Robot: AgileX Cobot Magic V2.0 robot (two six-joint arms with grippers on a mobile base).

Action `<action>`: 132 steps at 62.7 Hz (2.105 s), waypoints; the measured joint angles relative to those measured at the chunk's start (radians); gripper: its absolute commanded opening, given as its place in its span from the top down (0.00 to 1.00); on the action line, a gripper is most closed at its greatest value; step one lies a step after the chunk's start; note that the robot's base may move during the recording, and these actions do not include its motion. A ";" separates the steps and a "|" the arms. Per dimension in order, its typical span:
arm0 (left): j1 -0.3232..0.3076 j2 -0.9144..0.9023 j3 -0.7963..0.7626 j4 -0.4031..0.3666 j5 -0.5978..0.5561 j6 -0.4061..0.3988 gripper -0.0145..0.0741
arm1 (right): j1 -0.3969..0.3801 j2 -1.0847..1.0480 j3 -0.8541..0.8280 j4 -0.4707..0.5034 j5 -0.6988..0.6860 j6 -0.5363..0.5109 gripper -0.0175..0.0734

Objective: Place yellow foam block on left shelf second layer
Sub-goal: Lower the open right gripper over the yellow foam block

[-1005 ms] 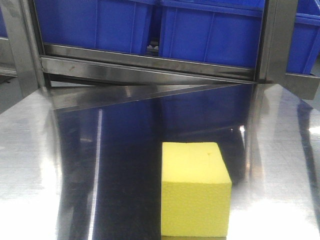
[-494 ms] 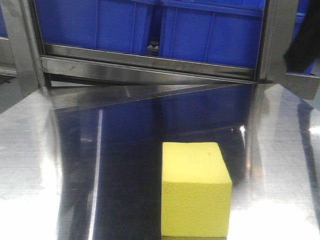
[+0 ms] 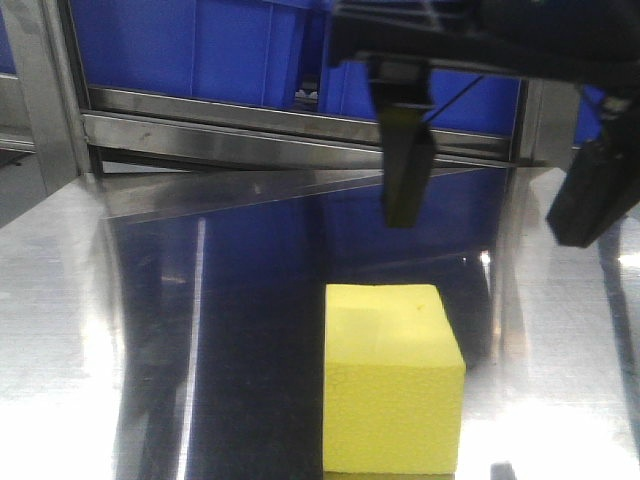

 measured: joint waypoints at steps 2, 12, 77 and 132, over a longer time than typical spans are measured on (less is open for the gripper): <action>0.000 0.000 0.000 0.000 0.000 0.000 0.70 | 0.009 0.009 -0.005 0.000 -0.002 0.007 0.12; 0.000 0.000 0.000 0.000 0.000 0.000 0.70 | 0.047 0.047 -0.007 0.000 -0.024 0.015 0.12; 0.000 0.000 0.000 0.000 0.000 0.000 0.70 | 0.103 0.099 -0.009 -0.025 -0.093 0.025 0.12; 0.000 0.000 0.000 0.000 0.000 0.000 0.70 | 0.106 0.213 -0.007 -0.012 -0.100 0.027 0.12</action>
